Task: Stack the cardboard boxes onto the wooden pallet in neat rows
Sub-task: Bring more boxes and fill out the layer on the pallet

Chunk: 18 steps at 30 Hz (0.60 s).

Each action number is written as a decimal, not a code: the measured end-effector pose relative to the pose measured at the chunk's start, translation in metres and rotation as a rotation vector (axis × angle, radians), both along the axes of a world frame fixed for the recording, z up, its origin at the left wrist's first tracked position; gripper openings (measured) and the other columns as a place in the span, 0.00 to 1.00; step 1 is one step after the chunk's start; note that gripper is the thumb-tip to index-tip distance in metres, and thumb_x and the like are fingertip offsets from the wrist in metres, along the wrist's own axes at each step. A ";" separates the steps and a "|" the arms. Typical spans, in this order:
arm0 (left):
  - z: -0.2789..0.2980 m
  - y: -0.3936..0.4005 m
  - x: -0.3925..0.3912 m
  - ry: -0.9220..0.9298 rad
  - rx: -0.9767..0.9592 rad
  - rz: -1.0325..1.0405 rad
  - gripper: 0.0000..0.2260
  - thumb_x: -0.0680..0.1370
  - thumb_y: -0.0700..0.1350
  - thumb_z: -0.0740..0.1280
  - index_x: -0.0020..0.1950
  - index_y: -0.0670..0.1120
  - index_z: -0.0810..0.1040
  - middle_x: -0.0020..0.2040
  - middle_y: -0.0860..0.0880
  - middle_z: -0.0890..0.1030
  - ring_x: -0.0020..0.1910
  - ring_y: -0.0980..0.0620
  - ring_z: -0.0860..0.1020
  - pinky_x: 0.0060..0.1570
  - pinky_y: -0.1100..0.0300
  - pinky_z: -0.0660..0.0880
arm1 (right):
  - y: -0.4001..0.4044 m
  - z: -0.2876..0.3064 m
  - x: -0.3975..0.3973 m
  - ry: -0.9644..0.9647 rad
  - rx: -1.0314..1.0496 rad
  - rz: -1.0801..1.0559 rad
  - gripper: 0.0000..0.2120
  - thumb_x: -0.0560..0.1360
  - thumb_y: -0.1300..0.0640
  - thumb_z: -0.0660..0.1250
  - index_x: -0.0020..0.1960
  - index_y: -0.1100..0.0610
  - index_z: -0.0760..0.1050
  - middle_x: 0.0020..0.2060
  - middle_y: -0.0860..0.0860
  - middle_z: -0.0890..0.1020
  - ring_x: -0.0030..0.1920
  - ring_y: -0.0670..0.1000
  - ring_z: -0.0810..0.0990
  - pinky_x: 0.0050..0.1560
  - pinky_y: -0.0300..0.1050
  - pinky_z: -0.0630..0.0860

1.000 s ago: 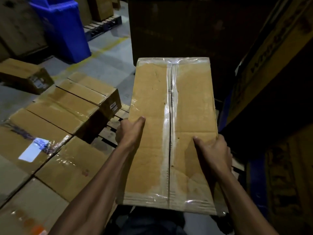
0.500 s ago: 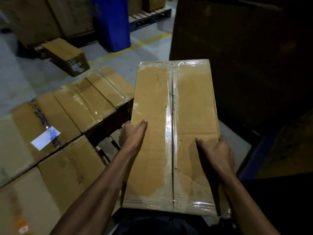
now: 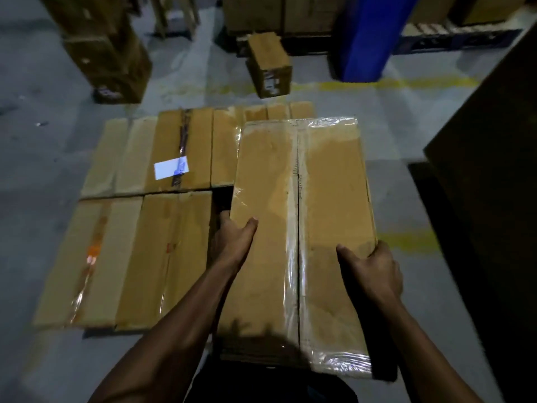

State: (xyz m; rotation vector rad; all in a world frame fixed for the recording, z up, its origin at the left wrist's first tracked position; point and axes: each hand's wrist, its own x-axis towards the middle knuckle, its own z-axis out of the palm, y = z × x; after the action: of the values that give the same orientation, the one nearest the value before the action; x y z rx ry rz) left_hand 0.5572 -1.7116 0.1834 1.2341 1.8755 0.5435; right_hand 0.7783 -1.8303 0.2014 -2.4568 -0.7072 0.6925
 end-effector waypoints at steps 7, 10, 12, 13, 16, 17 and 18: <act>-0.027 0.005 -0.017 0.051 -0.056 0.088 0.29 0.75 0.63 0.67 0.71 0.54 0.65 0.61 0.48 0.80 0.58 0.40 0.78 0.59 0.45 0.75 | 0.034 -0.034 0.001 0.091 -0.033 0.164 0.34 0.69 0.33 0.70 0.62 0.57 0.71 0.54 0.60 0.81 0.55 0.64 0.79 0.52 0.54 0.76; -0.052 0.001 -0.029 0.036 -0.067 0.121 0.29 0.76 0.61 0.67 0.73 0.54 0.63 0.65 0.49 0.78 0.61 0.42 0.77 0.61 0.45 0.74 | 0.043 -0.059 -0.004 0.098 -0.060 0.203 0.35 0.69 0.33 0.70 0.64 0.58 0.71 0.53 0.59 0.81 0.54 0.63 0.79 0.51 0.54 0.75; -0.080 0.005 -0.036 0.027 -0.092 0.138 0.30 0.76 0.61 0.67 0.74 0.54 0.62 0.67 0.49 0.76 0.64 0.42 0.75 0.62 0.46 0.73 | 0.049 -0.086 -0.009 0.105 -0.083 0.226 0.35 0.70 0.34 0.70 0.63 0.59 0.71 0.50 0.58 0.81 0.52 0.63 0.79 0.49 0.52 0.74; -0.096 0.008 -0.040 0.022 -0.113 0.149 0.30 0.77 0.61 0.67 0.74 0.54 0.62 0.67 0.49 0.76 0.65 0.42 0.75 0.62 0.48 0.72 | 0.053 -0.101 -0.012 0.108 -0.094 0.231 0.33 0.70 0.34 0.70 0.62 0.59 0.71 0.48 0.58 0.81 0.51 0.62 0.79 0.48 0.52 0.75; -0.144 0.017 -0.048 0.014 -0.145 0.165 0.30 0.76 0.60 0.68 0.74 0.53 0.63 0.66 0.48 0.77 0.64 0.41 0.75 0.61 0.49 0.72 | 0.059 -0.148 -0.021 0.115 -0.125 0.211 0.29 0.69 0.34 0.71 0.56 0.58 0.72 0.44 0.55 0.80 0.49 0.62 0.79 0.51 0.55 0.77; -0.160 0.020 -0.051 0.005 -0.145 0.163 0.30 0.75 0.61 0.68 0.74 0.54 0.63 0.66 0.48 0.77 0.64 0.41 0.75 0.62 0.46 0.73 | 0.062 -0.165 -0.025 0.117 -0.133 0.202 0.29 0.69 0.34 0.71 0.55 0.57 0.72 0.43 0.55 0.79 0.49 0.62 0.79 0.51 0.55 0.77; -0.175 0.023 -0.053 -0.007 -0.141 0.164 0.31 0.74 0.62 0.68 0.74 0.54 0.63 0.66 0.47 0.77 0.63 0.41 0.75 0.62 0.43 0.73 | 0.065 -0.181 -0.028 0.119 -0.142 0.199 0.28 0.70 0.34 0.71 0.55 0.57 0.72 0.43 0.54 0.79 0.49 0.62 0.79 0.51 0.55 0.77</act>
State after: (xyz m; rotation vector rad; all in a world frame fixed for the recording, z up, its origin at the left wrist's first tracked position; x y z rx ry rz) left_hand 0.5038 -1.6887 0.0084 0.9914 1.9850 0.4919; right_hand 0.7502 -1.7653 0.0202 -2.4676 -0.8915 0.9878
